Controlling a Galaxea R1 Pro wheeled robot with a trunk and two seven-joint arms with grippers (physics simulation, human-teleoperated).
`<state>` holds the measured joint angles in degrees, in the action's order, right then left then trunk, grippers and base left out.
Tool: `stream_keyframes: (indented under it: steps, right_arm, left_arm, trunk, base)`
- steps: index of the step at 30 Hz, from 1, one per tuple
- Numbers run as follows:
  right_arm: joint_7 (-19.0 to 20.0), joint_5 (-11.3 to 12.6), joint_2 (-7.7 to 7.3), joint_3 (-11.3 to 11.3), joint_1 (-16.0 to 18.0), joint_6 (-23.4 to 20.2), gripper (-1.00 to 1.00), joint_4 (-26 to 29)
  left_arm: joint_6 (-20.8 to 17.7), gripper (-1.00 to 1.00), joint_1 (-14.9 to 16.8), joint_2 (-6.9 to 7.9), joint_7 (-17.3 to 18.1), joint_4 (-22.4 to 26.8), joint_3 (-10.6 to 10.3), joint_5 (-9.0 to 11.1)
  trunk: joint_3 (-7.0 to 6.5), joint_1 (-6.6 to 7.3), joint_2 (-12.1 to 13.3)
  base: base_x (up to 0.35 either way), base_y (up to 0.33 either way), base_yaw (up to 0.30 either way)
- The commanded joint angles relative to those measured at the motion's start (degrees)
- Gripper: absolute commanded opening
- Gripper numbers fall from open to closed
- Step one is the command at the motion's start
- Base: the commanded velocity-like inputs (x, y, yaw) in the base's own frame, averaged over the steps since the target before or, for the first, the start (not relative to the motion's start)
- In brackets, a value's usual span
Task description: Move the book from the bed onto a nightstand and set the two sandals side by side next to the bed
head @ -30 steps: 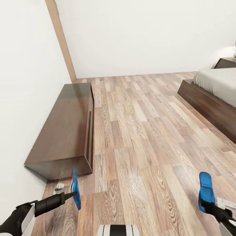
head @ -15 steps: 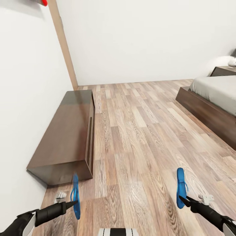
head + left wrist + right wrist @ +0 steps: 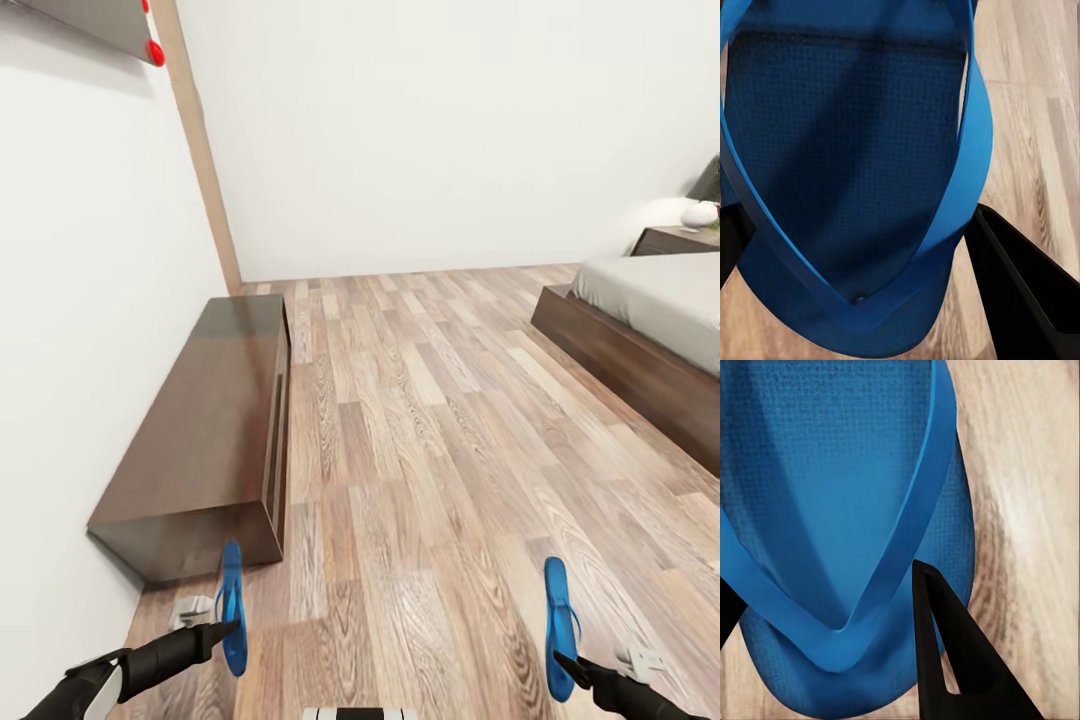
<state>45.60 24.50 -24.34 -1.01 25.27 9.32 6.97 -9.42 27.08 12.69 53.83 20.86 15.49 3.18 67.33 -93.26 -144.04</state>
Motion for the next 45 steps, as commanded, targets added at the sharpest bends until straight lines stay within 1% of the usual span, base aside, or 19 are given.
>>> stream_keyframes:
  steps: [1, 45]
  right_arm:
    - [0.2, 0.0, -0.01, -0.1, 0.0, 0.1, -1.00, -0.3]
    - [0.0, 0.1, 0.00, -0.2, 0.0, -0.1, -1.00, -0.5]
  left_arm:
    - [-0.5, -1.00, 0.0, -0.04, 0.2, 0.0, 0.1, 0.2]
    - [-0.4, -1.00, 0.0, -0.29, 0.2, 0.0, 0.1, 0.2]
  trunk:
    - [-0.18, 0.04, 0.0]
    - [-9.93, 1.17, 0.6]
  base:
    - [0.000, 0.000, 0.000]
    - [0.000, 0.000, 0.000]
